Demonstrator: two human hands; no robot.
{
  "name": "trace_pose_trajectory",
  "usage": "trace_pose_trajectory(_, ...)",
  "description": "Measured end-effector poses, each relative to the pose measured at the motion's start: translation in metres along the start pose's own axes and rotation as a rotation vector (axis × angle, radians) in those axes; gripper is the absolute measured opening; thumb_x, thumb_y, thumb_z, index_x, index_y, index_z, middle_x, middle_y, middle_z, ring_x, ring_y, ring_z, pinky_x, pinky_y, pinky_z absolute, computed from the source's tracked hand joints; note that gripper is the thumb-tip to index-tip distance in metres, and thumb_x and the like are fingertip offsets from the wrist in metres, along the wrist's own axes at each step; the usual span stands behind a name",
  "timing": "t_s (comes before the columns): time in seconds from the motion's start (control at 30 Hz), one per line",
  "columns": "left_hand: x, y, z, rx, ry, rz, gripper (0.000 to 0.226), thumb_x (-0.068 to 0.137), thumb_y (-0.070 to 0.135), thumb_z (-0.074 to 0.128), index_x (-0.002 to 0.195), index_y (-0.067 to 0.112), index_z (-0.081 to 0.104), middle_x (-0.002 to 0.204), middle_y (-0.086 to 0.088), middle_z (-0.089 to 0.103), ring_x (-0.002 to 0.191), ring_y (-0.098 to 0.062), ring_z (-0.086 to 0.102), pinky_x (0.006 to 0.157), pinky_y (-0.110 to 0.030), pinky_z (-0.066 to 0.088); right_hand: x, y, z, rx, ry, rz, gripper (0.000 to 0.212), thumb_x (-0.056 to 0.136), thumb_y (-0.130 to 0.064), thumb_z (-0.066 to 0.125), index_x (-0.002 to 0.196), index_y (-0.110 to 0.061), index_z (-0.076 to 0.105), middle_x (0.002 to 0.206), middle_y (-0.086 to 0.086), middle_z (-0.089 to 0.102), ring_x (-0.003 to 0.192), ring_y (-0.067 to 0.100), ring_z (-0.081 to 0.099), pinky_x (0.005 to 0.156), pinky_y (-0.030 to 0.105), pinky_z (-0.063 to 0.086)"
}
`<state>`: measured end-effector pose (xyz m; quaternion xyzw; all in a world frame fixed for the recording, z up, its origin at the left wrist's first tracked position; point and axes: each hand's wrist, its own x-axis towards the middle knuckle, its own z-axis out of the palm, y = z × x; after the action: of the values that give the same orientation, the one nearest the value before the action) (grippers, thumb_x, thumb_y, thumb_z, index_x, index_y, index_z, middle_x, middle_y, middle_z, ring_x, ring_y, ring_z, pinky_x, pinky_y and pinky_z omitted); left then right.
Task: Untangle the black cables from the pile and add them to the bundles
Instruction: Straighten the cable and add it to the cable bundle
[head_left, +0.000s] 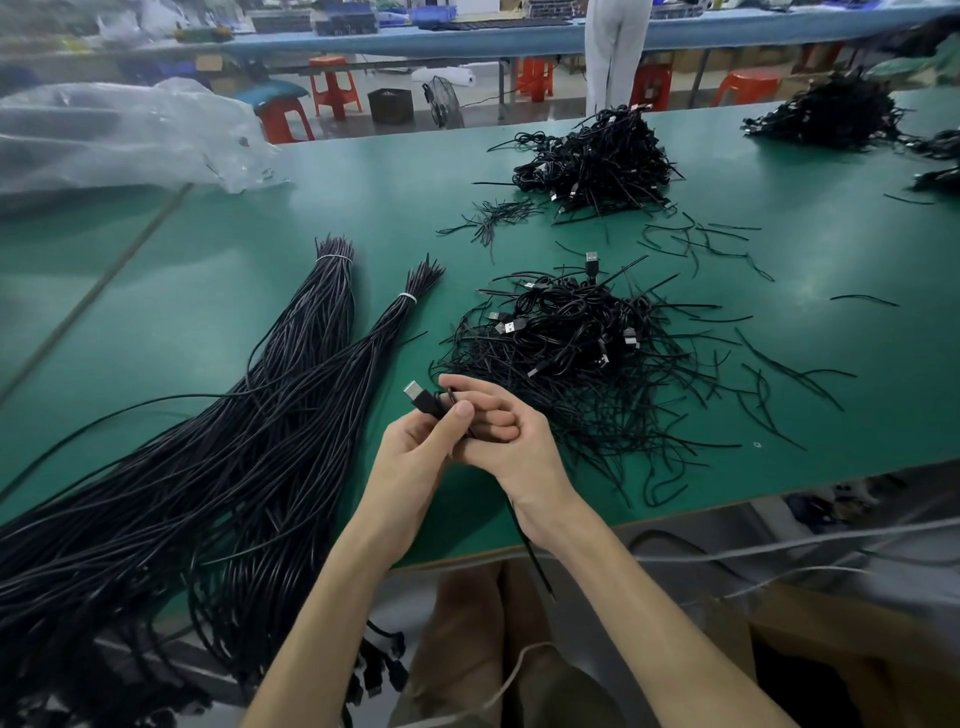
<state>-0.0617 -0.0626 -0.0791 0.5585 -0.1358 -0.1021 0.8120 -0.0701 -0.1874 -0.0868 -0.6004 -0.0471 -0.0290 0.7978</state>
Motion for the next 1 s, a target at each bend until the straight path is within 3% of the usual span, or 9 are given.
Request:
trace_pose_trajectory(0.1, -0.0008, -0.0009, 0.0014, 0.039, 0.014, 0.026, 0.033, 0.099, 0.035, 0.065, 0.111, 0.006, 0.077, 0.107, -0.024, 0.075, 0.106, -0.037, 0.072, 0.095, -0.033, 0.056, -0.0012, -0.0016, 0.0002, 0.025, -0.002, 0.005, 0.058, 0.083, 0.017, 0.064, 0.123, -0.023, 0.073, 0.115, 0.01, 0.076, 0.113, 0.025, 0.071, 0.097, 0.037, 0.058)
trace_pose_trajectory(0.3, -0.0016, -0.001, 0.0025, 0.07, 0.046, 0.025, 0.024, 0.099, 0.029, 0.065, 0.106, 0.01, 0.079, 0.102, -0.022, 0.076, 0.099, -0.033, 0.074, 0.091, -0.03, 0.057, -0.0005, 0.0, 0.0002, -0.002, -0.034, -0.01, 0.058, 0.084, 0.016, 0.066, 0.126, -0.025, 0.071, 0.116, 0.01, 0.075, 0.115, 0.028, 0.07, 0.102, 0.042, 0.056)
trace_pose_trajectory(0.47, -0.0029, -0.0017, 0.0022, 0.056, 0.074, -0.035, 0.021, 0.096, 0.021, 0.063, 0.1, 0.011, 0.081, 0.101, -0.02, 0.077, 0.095, -0.027, 0.076, 0.086, -0.026, 0.058, 0.0, 0.0021, 0.0009, -0.086, -0.029, -0.037, 0.049, 0.081, 0.008, 0.072, 0.114, -0.028, 0.073, 0.109, 0.006, 0.077, 0.107, 0.022, 0.073, 0.093, 0.03, 0.058)
trace_pose_trajectory(0.67, -0.0033, -0.0007, 0.0033, 0.037, 0.086, 0.016, 0.024, 0.091, 0.028, 0.071, 0.101, 0.008, 0.079, 0.1, -0.02, 0.076, 0.096, -0.029, 0.073, 0.09, -0.032, 0.057, -0.0003, 0.0027, 0.0, -0.045, 0.034, -0.089, 0.039, 0.085, 0.001, 0.073, 0.112, -0.027, 0.073, 0.109, 0.004, 0.076, 0.105, 0.019, 0.072, 0.09, 0.027, 0.057)
trace_pose_trajectory(0.9, -0.0057, -0.0037, -0.0007, 0.097, 0.149, 0.115, 0.017, 0.094, 0.02, 0.072, 0.104, 0.009, 0.08, 0.102, -0.02, 0.077, 0.1, -0.034, 0.074, 0.09, -0.033, 0.058, 0.0018, 0.0046, -0.0012, -0.084, 0.031, -0.099, 0.043, 0.085, 0.004, 0.072, 0.119, -0.022, 0.073, 0.116, 0.004, 0.074, 0.113, 0.02, 0.069, 0.099, 0.037, 0.057)
trace_pose_trajectory(1.0, -0.0063, -0.0049, -0.002, 0.07, 0.173, 0.111, 0.018, 0.089, 0.016, 0.072, 0.1, 0.005, 0.08, 0.1, -0.022, 0.077, 0.097, -0.031, 0.074, 0.088, -0.031, 0.058, 0.0018, 0.0062, -0.0015, -0.118, 0.029, -0.103, 0.048, 0.083, 0.006, 0.072, 0.12, -0.026, 0.073, 0.114, 0.002, 0.074, 0.11, 0.018, 0.069, 0.095, 0.031, 0.057)
